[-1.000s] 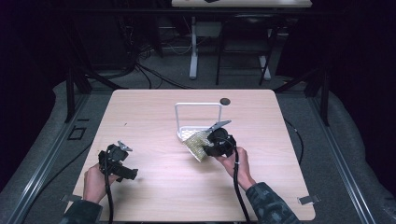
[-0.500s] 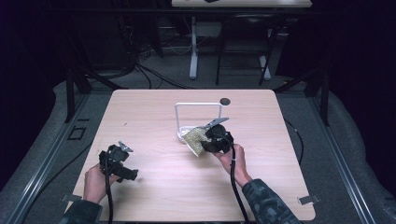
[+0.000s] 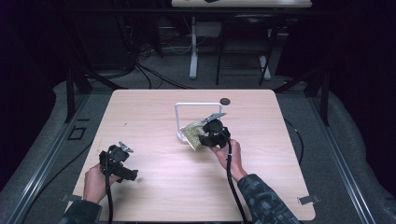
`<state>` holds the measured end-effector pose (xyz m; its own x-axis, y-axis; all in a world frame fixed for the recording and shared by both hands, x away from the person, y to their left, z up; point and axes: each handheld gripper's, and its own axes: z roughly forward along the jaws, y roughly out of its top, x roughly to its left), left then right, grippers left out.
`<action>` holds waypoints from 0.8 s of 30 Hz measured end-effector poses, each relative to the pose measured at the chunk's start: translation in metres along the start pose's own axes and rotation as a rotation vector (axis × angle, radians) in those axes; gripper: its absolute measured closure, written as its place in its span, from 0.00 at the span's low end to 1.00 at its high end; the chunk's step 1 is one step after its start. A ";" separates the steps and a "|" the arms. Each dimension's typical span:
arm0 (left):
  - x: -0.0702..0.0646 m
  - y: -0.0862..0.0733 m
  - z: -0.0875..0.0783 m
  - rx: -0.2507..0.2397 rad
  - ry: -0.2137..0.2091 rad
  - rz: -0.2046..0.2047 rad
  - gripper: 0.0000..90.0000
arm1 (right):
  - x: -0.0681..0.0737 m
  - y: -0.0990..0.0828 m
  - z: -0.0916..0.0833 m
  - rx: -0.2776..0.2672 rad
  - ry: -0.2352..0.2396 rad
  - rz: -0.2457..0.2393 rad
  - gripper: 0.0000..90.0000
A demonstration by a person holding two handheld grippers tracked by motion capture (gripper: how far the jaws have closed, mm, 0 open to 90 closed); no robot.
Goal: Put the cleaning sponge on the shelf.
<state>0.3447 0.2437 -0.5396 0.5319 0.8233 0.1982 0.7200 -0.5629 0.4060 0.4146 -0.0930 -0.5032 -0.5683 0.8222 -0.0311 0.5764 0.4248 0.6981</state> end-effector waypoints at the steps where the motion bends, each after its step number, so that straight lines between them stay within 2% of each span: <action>1: 0.000 0.000 0.000 0.000 -0.003 -0.001 0.04 | 0.000 0.001 0.001 -0.003 -0.006 -0.005 0.61; 15: 0.000 0.000 -0.001 -0.003 -0.001 0.001 0.04 | -0.003 0.005 0.016 0.009 -0.045 0.029 0.61; 20: 0.000 0.000 0.000 0.000 0.000 0.005 0.06 | -0.002 0.007 0.019 0.003 -0.081 0.024 0.61; 24: -0.001 0.001 -0.001 -0.003 0.004 0.007 0.05 | -0.002 0.009 0.023 0.004 -0.089 0.027 0.61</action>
<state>0.3439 0.2423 -0.5385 0.5354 0.8195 0.2044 0.7146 -0.5686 0.4075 0.4345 -0.0822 -0.5131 -0.4985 0.8635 -0.0761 0.5929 0.4037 0.6968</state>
